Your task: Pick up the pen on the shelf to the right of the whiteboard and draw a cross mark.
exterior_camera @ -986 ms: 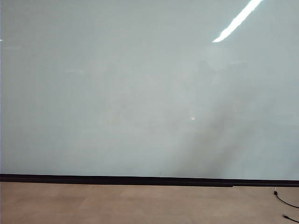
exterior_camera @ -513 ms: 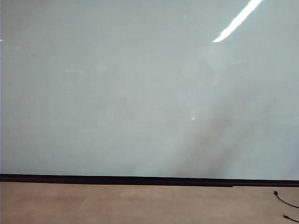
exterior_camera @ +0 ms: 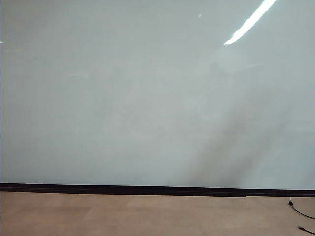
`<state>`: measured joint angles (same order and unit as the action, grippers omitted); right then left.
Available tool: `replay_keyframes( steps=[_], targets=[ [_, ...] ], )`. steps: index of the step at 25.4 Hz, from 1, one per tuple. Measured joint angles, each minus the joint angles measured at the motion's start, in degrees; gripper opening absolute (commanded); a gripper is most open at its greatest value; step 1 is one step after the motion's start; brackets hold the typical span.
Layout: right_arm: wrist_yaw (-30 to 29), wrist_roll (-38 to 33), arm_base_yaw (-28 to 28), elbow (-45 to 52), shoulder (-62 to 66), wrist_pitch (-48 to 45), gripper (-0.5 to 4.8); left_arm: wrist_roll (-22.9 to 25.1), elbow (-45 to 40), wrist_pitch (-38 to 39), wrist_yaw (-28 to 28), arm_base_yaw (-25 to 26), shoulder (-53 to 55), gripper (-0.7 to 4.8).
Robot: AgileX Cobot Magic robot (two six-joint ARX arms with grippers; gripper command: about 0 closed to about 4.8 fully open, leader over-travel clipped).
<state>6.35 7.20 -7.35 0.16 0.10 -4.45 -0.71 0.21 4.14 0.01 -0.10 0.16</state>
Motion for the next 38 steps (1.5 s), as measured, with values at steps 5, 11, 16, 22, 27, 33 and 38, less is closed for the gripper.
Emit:
replay_keyframes(
  steps=[5, 11, 16, 22, 27, 33, 38],
  targets=[
    [5.1, 0.0, 0.0, 0.0, 0.0, -1.8, -0.01, 0.0, 0.0, 0.0, 0.0, 0.0, 0.0, -0.05],
    [5.2, 0.0, 0.0, 0.0, 0.0, -1.7, 0.84, 0.0, 0.0, 0.0, 0.0, 0.0, 0.0, -0.04],
    [4.2, -0.1, 0.0, 0.0, 0.0, -1.6, 1.83, 0.0, 0.0, 0.0, 0.0, 0.0, 0.0, -0.04],
    [4.5, -0.1, 0.0, 0.0, 1.6, -1.6, 3.36, 0.0, 0.0, 0.0, 0.0, 0.0, 0.0, -0.04],
    [5.9, 0.0, 0.0, -0.4, 5.3, -4.9, 3.74, 0.0, 0.0, 0.0, 0.0, 0.0, 0.0, -0.04],
    [7.2, 0.3, -0.1, -4.8, 13.2, -5.2, 4.08, 0.0, 0.0, 0.0, 0.0, 0.0, 0.0, -0.04],
    [5.8, 2.2, -2.2, -8.9, 23.6, -8.5, 4.46, 0.0, 0.0, 0.0, 0.0, 0.0, 0.0, -0.04]
  ],
)
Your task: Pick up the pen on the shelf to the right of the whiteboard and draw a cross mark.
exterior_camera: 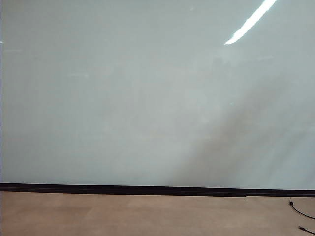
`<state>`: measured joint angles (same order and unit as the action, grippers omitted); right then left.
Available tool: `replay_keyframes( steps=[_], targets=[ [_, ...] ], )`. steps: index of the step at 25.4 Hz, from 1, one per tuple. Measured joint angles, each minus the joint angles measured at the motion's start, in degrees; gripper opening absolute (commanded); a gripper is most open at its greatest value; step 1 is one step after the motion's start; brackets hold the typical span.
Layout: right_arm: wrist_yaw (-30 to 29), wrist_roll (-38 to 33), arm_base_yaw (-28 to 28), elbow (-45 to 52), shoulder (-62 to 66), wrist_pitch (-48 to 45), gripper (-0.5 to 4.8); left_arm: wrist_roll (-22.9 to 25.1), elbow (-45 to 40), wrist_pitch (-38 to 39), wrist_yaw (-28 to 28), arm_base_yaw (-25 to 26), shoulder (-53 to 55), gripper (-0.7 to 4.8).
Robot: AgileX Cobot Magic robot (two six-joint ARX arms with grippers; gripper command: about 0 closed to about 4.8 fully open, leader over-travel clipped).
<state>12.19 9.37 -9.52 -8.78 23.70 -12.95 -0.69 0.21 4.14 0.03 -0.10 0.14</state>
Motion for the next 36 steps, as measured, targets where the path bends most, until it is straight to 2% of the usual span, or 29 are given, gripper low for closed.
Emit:
replay_keyframes(
  steps=[3, 9, 14, 16, 21, 23, 28, 32, 36],
  targets=[
    [-4.4, 0.7, -3.1, -0.4, 4.7, -5.7, 4.46, 0.0, 0.0, 0.0, 0.0, 0.0, 0.0, -0.04],
    [-17.0, 0.8, -11.4, -0.5, 13.2, -18.4, 4.45, 0.0, 0.0, 0.0, 0.0, 0.0, 0.0, -0.05],
    [-29.6, -0.2, -20.0, -0.5, 21.7, -26.4, 4.39, 0.0, 0.0, 0.0, 0.0, 0.0, 0.0, -0.04],
    [-31.5, -1.2, -20.8, -0.5, 25.7, -31.7, 4.27, 0.0, 0.0, 0.0, 0.0, 0.0, 0.0, -0.04],
    [-31.9, -1.7, -20.8, -0.5, 35.9, -42.1, 4.32, 0.0, 0.0, 0.0, 0.0, 0.0, 0.0, -0.05],
    [-31.9, -2.5, -20.8, -0.9, 42.3, -49.4, 4.32, 0.0, 0.0, 0.0, 0.0, 0.0, 0.0, -0.04],
    [-36.1, -3.1, -20.8, -6.5, 57.9, -60.5, 4.32, 0.0, 0.0, 0.0, 0.0, 0.0, 0.0, -0.04],
    [-37.8, -3.4, -20.8, -10.1, 66.8, -66.2, 4.32, 0.0, 0.0, 0.0, 0.0, 0.0, 0.0, -0.04],
    [-39.4, -3.5, -20.9, -13.7, 73.1, -66.5, 4.32, 0.0, 0.0, 0.0, 0.0, 0.0, 0.0, -0.04]
  ],
)
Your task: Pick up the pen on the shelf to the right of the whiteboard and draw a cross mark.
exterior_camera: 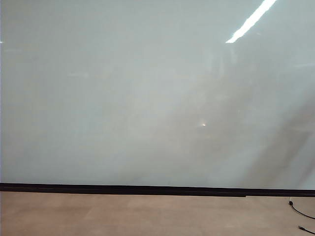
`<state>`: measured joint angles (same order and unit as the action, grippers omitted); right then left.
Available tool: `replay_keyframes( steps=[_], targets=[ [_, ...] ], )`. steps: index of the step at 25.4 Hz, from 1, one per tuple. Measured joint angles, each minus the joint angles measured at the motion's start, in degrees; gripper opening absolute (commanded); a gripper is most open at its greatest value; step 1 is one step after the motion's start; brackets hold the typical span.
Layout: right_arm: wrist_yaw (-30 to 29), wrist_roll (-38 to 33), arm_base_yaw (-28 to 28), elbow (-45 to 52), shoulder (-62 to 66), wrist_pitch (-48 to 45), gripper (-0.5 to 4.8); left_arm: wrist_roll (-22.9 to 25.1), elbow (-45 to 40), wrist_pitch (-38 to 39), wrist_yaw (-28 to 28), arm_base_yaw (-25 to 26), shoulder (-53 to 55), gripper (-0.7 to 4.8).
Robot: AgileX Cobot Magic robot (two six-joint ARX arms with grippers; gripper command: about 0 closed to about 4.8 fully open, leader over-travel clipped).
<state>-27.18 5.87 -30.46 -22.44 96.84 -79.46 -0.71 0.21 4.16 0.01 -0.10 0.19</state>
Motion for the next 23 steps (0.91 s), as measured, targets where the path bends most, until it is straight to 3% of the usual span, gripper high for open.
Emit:
replay_keyframes(
  steps=[12, 23],
  targets=[
    [-5.0, -1.1, -0.8, -10.1, 12.6, -0.6, 4.31, 0.0, 0.0, 0.0, 0.0, 0.0, 0.0, -0.04],
    [-7.5, -3.3, -0.7, -12.6, 14.5, -0.7, 4.20, 0.0, 0.0, 0.0, 0.0, 0.0, 0.0, -0.04]
  ],
)
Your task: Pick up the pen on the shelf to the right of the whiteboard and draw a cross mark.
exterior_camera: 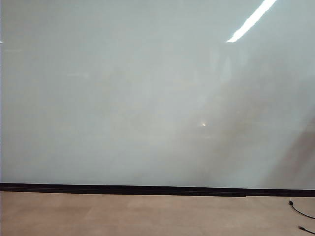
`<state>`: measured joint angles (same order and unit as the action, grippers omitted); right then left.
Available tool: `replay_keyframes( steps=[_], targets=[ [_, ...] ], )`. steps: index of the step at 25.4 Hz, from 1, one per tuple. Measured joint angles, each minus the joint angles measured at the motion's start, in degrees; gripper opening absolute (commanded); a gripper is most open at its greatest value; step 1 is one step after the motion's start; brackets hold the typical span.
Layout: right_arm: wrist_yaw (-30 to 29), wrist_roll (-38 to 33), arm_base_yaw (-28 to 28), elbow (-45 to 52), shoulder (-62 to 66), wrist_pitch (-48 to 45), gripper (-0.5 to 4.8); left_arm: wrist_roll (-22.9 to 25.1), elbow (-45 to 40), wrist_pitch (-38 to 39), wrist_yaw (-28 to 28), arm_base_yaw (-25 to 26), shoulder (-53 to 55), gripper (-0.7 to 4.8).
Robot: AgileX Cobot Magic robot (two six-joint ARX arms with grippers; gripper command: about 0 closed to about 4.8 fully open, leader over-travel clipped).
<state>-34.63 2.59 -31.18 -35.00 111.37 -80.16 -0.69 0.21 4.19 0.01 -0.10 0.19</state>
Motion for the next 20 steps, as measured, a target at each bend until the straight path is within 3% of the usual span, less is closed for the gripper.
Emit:
replay_keyframes(
  steps=[3, 8, 17, 20],
  targets=[
    [0.3, -0.1, 0.0, -0.9, 0.0, -0.1, 4.13, 0.0, 0.0, 0.0, 0.0, 0.0, 0.0, -0.04],
    [1.4, -0.2, 0.0, -0.9, 0.2, 0.0, 3.32, 0.0, 0.0, 0.0, 0.0, 0.0, 0.0, -0.04],
    [0.3, -0.9, 0.3, -1.1, 1.0, 0.0, 2.97, 0.0, 0.0, 0.1, 0.0, 0.0, 0.0, -0.05],
    [0.2, -1.1, 0.4, -1.4, 1.0, 0.0, 2.48, 0.0, 0.0, 0.1, 0.0, 0.0, 0.0, -0.04]
  ],
)
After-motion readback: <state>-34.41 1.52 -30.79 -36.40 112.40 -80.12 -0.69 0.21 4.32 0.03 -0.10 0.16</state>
